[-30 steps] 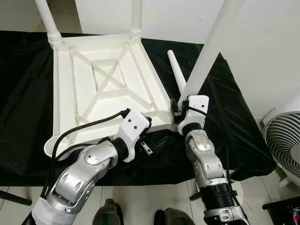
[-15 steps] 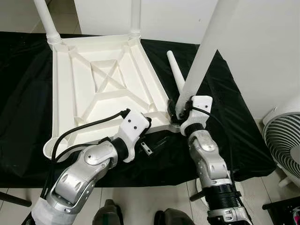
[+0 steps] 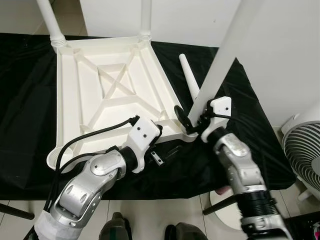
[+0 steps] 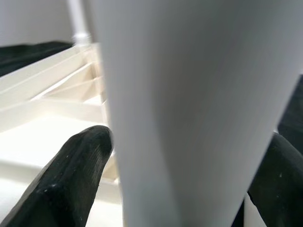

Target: Building children table

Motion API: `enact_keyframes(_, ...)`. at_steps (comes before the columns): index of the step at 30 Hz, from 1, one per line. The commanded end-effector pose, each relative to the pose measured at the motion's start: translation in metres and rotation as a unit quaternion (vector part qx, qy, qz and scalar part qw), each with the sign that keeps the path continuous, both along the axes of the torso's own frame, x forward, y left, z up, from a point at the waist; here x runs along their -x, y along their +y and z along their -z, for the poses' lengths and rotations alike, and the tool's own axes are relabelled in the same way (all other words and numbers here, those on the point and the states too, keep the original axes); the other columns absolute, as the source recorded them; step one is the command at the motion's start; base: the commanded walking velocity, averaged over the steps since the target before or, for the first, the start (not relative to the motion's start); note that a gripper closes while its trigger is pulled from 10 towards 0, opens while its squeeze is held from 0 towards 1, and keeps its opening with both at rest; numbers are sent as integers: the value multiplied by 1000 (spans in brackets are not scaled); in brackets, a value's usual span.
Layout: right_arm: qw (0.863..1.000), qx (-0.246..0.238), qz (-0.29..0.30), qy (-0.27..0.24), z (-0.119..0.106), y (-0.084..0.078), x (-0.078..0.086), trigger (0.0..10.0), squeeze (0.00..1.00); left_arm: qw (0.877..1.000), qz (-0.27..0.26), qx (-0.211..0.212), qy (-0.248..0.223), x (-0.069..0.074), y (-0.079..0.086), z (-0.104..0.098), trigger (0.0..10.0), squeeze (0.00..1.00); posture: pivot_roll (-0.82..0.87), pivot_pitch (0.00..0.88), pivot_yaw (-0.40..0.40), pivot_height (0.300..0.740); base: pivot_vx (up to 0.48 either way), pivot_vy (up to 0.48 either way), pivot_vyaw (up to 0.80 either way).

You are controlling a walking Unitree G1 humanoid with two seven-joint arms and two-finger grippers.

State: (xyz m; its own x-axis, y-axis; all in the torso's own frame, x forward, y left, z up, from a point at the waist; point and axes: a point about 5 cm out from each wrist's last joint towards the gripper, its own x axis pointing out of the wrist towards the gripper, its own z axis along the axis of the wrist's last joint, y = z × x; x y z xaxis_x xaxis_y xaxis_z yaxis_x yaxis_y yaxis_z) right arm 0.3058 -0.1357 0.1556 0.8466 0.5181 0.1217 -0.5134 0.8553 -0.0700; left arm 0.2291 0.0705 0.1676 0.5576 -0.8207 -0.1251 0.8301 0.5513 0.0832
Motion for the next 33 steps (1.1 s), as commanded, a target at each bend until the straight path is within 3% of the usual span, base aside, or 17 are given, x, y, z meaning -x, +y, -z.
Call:
enact_keyframes(1,999,20,-28,5,3,-4,-2,10000,0,1000,16,3,-5,1,-3,-3,10000,0,4,35,-31,740,0,0,0)
enact_keyframes(9,993,63,-96,32,14,-15,-7,10000,0,1000,13,5,-9,-1,-3,-5,10000,0,10,41,-31,740,0,0,0)
enact_keyframes(20,982,82,-165,38,17,-12,-13,10000,0,1000,29,-5,0,1,-4,2,10000,0,14,42,-30,740,0,0,0)
enact_keyframes(21,982,85,-166,35,16,-12,-15,6941,0,999,35,-5,2,2,-6,3,10000,0,13,42,-31,740,0,0,0)
enact_keyframes(22,982,85,-166,35,16,-12,-15,6941,0,999,35,-5,2,2,-6,3,10000,0,13,42,-31,740,0,0,0)
enact_keyframes(23,982,86,-167,33,15,-12,-17,4314,0,999,39,-5,3,2,-7,3,10000,0,11,45,-33,740,0,0,0)
enact_keyframes(24,981,89,-168,32,15,-13,-18,784,0,999,44,-4,4,3,-8,3,10000,0,11,45,-33,740,0,0,0)
enact_keyframes(25,981,88,-169,32,15,-14,-19,0,0,999,46,-4,4,3,-9,4,10000,0,9,47,-34,740,0,0,0)
enact_keyframes(33,983,85,-157,36,16,-19,-20,0,0,999,26,16,40,-3,-10,6,10000,0,-8,54,-22,740,0,0,0)
